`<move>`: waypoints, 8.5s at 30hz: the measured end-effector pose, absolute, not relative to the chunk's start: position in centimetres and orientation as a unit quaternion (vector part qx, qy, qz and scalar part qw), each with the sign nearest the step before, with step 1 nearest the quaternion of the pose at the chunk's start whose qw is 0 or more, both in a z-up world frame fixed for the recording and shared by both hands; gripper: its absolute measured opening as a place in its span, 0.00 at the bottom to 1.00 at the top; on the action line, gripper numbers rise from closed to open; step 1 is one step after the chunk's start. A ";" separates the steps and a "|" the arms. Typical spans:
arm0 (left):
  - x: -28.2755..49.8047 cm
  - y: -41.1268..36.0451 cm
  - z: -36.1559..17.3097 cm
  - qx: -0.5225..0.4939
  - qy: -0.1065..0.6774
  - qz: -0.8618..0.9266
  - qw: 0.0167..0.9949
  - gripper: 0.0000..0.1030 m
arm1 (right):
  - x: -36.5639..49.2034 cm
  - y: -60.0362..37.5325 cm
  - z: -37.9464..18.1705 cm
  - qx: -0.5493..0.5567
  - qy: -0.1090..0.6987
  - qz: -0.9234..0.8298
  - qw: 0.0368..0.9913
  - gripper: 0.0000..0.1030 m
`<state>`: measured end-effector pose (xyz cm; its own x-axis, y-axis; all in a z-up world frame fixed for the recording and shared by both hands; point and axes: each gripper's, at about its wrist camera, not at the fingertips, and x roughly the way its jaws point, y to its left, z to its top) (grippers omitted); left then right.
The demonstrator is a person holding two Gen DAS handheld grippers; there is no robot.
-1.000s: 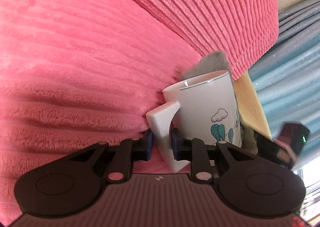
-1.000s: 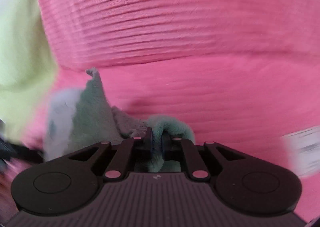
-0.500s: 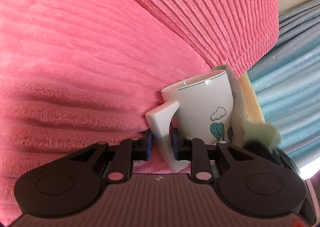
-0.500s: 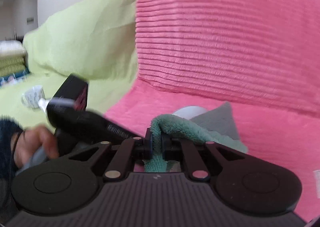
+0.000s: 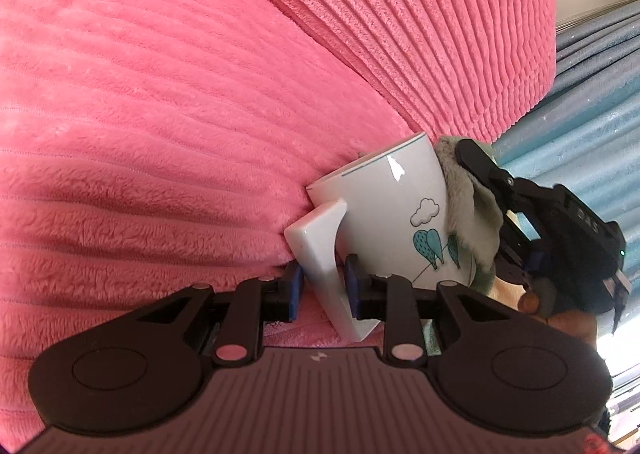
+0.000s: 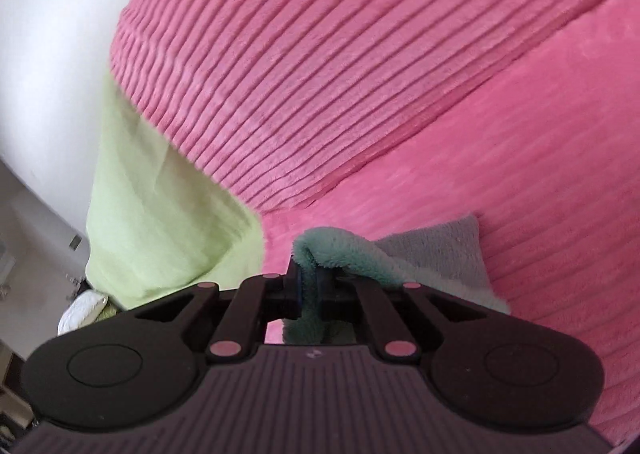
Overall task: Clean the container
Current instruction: 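Hold the mug with the left tool while the right tool wipes beside the handle, then hold the mug by its handle with the left tool while the right tool wipes its rim, then tilt the mug with the left tool while the right tool wipes its base, then hold the tilted mug with the left tool while the right tool wipes its bottom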
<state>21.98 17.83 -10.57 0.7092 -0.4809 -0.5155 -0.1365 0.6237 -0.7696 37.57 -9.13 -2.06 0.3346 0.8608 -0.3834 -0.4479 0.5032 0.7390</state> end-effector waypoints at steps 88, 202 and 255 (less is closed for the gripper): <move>21.9 17.3 -11.3 -0.418 0.363 -0.104 0.826 0.32 | 35.6 -5.6 1.4 -0.041 0.328 0.392 0.858 0.06; 22.2 12.8 -4.8 -0.362 0.392 -0.077 0.842 0.35 | 28.6 -16.9 -6.5 0.286 0.383 0.321 0.818 0.11; 22.8 15.8 -7.6 -0.372 0.396 -0.091 0.835 0.38 | 26.2 -13.6 -2.9 0.181 0.248 0.410 0.859 0.10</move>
